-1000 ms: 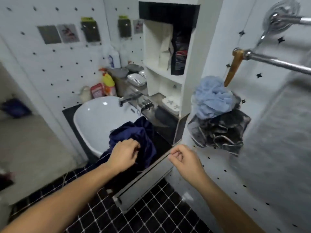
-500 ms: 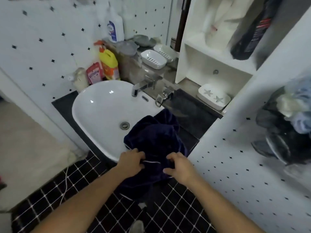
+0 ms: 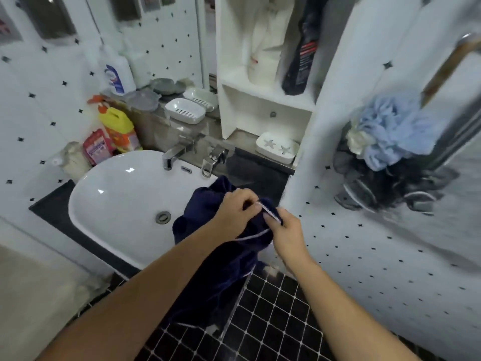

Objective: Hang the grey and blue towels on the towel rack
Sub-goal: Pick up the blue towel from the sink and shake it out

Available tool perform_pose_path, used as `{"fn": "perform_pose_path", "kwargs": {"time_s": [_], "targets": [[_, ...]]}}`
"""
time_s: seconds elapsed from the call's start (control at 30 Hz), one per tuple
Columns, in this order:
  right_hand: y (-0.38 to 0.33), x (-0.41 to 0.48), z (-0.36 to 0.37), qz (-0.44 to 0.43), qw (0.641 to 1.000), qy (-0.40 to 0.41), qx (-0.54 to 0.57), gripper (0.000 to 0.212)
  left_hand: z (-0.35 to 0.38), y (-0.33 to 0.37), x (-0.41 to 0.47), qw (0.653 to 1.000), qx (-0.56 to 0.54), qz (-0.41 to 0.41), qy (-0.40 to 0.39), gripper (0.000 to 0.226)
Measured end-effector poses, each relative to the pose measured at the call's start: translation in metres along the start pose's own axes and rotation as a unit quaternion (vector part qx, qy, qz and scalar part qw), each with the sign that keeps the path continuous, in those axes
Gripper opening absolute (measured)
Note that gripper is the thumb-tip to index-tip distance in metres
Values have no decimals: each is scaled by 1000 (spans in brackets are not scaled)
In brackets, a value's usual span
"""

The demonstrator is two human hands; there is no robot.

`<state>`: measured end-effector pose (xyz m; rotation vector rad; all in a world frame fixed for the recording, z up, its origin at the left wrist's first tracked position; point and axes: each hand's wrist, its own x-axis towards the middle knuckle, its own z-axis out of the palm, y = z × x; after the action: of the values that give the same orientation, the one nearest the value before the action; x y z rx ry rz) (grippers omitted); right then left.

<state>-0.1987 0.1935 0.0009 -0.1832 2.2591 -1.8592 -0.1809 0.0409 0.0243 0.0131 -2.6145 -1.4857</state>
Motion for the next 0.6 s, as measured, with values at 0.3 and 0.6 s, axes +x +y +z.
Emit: {"fn": "perform_pose_path", "kwargs": {"time_s": [0.3,0.6], "targets": [[-52,-67,-166,-52,983,82,155,22,88,135,-19,990,55,131,-23,16],[-79,-126,-334,-185,974,127,26,24,166,256,-27,978,45,196,61,17]]}}
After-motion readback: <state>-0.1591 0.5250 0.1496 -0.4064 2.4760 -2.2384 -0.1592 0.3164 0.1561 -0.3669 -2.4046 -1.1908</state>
